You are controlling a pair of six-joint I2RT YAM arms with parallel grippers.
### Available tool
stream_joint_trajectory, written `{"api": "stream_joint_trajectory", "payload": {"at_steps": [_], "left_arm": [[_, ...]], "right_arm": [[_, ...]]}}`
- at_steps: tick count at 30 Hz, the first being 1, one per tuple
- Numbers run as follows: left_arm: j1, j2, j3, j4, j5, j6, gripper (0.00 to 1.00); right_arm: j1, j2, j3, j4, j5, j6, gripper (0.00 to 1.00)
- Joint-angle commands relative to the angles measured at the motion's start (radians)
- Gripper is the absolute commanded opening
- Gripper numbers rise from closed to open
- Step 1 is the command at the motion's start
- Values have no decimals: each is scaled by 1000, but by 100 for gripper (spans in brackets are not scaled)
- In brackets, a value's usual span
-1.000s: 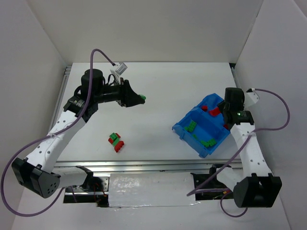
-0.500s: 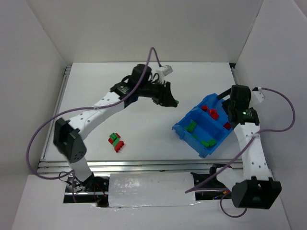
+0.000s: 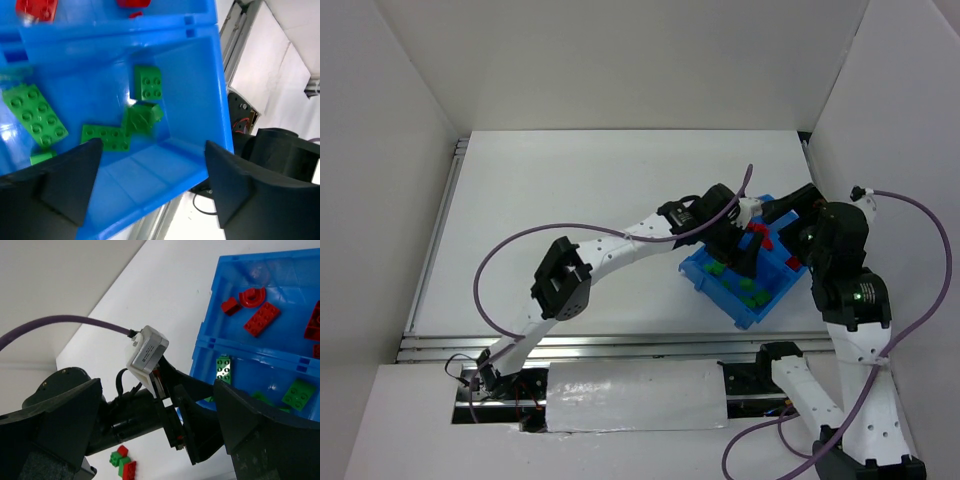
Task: Sort the legos into containers by color
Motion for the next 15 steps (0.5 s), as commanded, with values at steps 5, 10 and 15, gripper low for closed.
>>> {"api": "stream_joint_trajectory", "payload": {"at_steps": [5, 10, 15], "left_arm": [[28, -144, -37, -8, -142, 9, 100], [153, -427, -279, -56, -421, -110, 100], [493, -876, -803, -266, -687, -305, 100]], "right_arm": [[70, 26, 61, 8, 2, -63, 100], [118, 60, 9, 110, -150, -138, 99], [397, 222, 41, 195, -183, -238, 100]]}}
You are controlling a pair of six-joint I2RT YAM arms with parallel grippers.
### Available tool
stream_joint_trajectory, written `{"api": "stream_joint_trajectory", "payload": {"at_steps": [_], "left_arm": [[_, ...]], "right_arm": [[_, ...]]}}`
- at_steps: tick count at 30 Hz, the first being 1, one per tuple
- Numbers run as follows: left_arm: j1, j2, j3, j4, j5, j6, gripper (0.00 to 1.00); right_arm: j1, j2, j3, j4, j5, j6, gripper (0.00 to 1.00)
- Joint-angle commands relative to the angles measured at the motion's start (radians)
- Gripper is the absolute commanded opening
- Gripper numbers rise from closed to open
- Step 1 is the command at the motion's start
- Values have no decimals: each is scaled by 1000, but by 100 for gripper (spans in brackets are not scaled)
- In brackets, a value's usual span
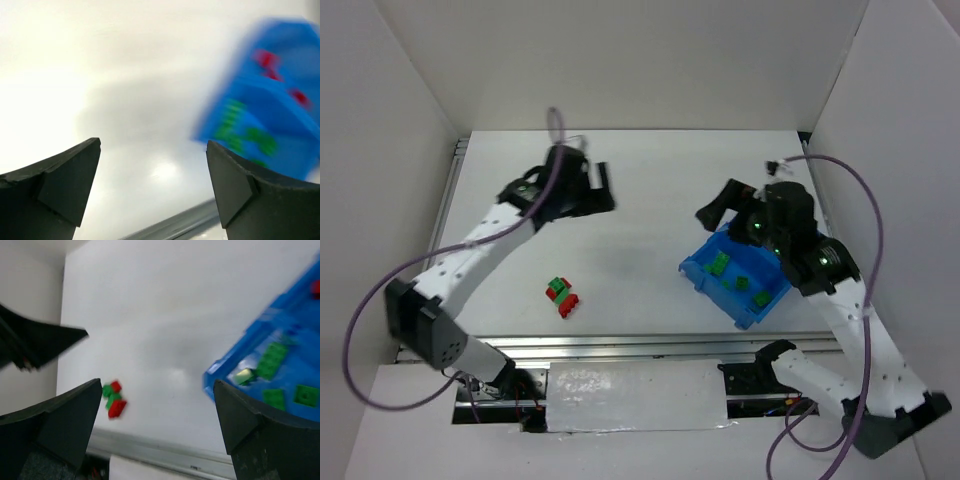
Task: Sort the legos into containers by color
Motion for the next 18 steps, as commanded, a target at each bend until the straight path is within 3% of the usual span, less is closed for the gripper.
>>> {"api": "stream_joint_trajectory", "payload": {"at_steps": [1, 4, 7, 9, 13, 18], "left_arm": [[177, -241, -281, -217, -258, -149, 99], [263, -350, -401, -317, -326, -216, 100], [339, -438, -467, -438, -387, -336, 100], [418, -502, -492, -489, -433, -376, 100], [524, -567, -484, -546, -469, -371, 99], [611, -616, -476, -543, -472, -313, 100]], "right_arm": [[180, 137, 29, 107, -49, -113, 100], [345, 261, 49, 126, -78, -180, 100], [536, 546, 152, 83, -17, -251, 96], [637, 647, 244, 84, 11, -285, 92], [706, 888, 382, 121, -64, -337, 82], [771, 1102, 610, 114, -77, -390, 81]]}}
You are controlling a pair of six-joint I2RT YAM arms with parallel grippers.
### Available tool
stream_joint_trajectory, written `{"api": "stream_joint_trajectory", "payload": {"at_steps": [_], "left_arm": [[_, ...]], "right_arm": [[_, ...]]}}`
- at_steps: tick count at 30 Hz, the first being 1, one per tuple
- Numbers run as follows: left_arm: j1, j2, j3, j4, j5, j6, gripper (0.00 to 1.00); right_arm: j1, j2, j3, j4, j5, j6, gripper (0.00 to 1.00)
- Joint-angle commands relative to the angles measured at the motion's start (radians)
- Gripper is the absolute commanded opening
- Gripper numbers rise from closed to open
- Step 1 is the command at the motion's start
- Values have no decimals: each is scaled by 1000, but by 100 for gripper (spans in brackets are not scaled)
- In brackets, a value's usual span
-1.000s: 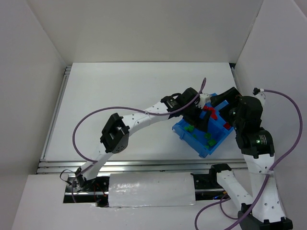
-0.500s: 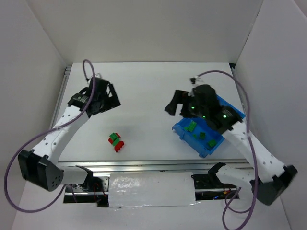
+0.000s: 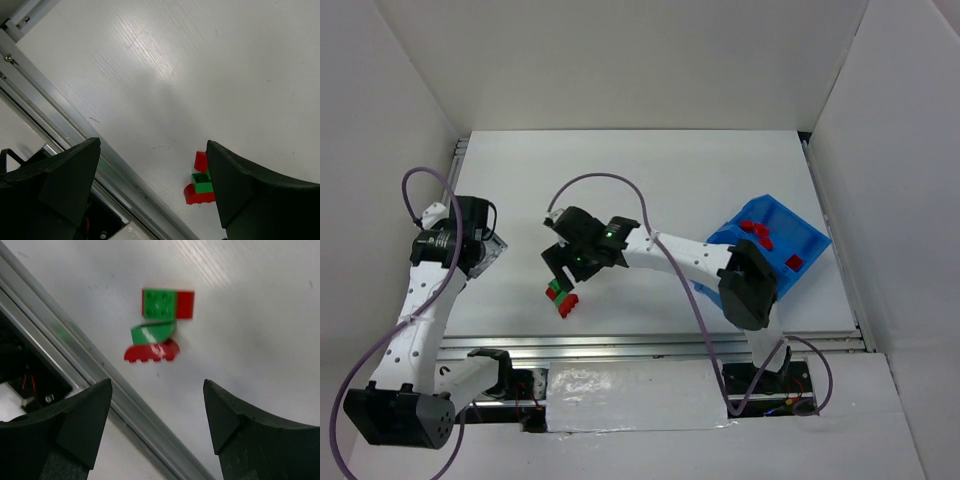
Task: Sort the legos into containers by color
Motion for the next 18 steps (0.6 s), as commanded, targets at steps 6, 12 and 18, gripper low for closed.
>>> {"api": "stream_joint_trajectory", "payload": {"at_steps": [6, 12, 18], "left_arm": [[77, -17, 88, -16, 0, 102, 99], [97, -23, 145, -38, -29, 146, 100], [123, -11, 171, -10, 12, 217, 99]], "right_arm": [[58, 229, 249, 66, 48, -64, 79], [64, 326, 265, 126, 119, -67, 71], [70, 412, 341, 117, 163, -86, 64]]}}
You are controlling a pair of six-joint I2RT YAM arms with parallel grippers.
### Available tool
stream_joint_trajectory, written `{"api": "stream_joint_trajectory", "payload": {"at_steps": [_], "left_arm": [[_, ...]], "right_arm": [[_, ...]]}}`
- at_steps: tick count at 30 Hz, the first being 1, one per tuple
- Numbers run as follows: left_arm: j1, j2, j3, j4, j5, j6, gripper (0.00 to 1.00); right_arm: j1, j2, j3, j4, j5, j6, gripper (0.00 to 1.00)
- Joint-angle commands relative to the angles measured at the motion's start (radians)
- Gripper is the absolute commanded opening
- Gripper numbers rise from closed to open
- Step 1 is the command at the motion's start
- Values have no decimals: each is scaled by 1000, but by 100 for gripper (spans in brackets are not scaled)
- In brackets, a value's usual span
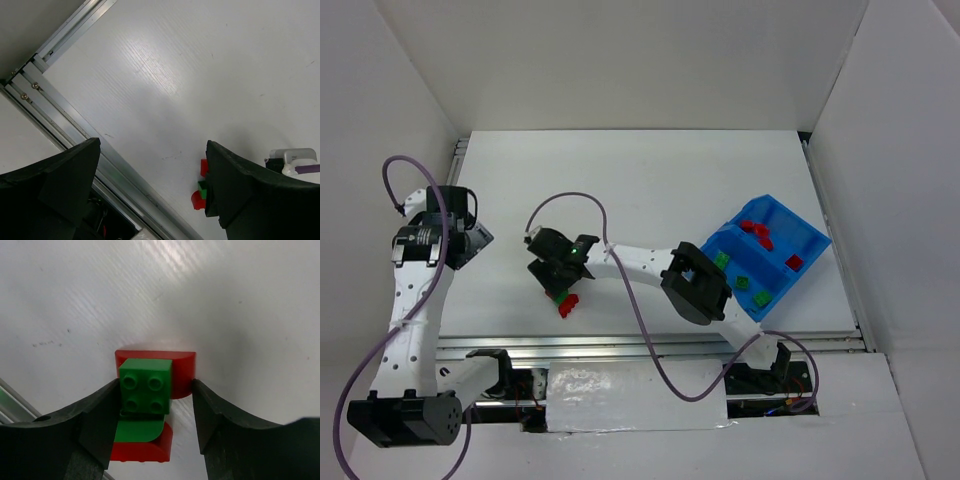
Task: Sort the legos into containers by color
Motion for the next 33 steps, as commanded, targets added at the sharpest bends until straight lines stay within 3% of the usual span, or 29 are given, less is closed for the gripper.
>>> {"api": "stream_joint_trajectory", "payload": {"at_steps": [1, 2, 13, 16, 27, 32, 33], "left_arm": [[15, 9, 49, 15, 20, 74, 100], [15, 14, 46, 20, 28, 82, 100], [17, 39, 7, 72, 125, 122, 100], [17, 33, 6, 74, 123, 113, 100], [18, -14, 23, 43, 71, 54, 100], [18, -23, 7, 48, 91, 57, 99], [20, -24, 6, 51, 91, 60, 100]], "right_arm": [[10, 17, 77, 44, 59, -25, 62], [10, 19, 79, 51, 70, -21, 58], [10, 30, 94, 56, 148, -16, 54], [10, 24, 68, 85, 137, -4, 61], [6, 27, 92, 151, 122, 82, 66], [2, 86, 149, 103, 180, 107, 56], [-1, 82, 142, 106, 197, 116, 50]]}}
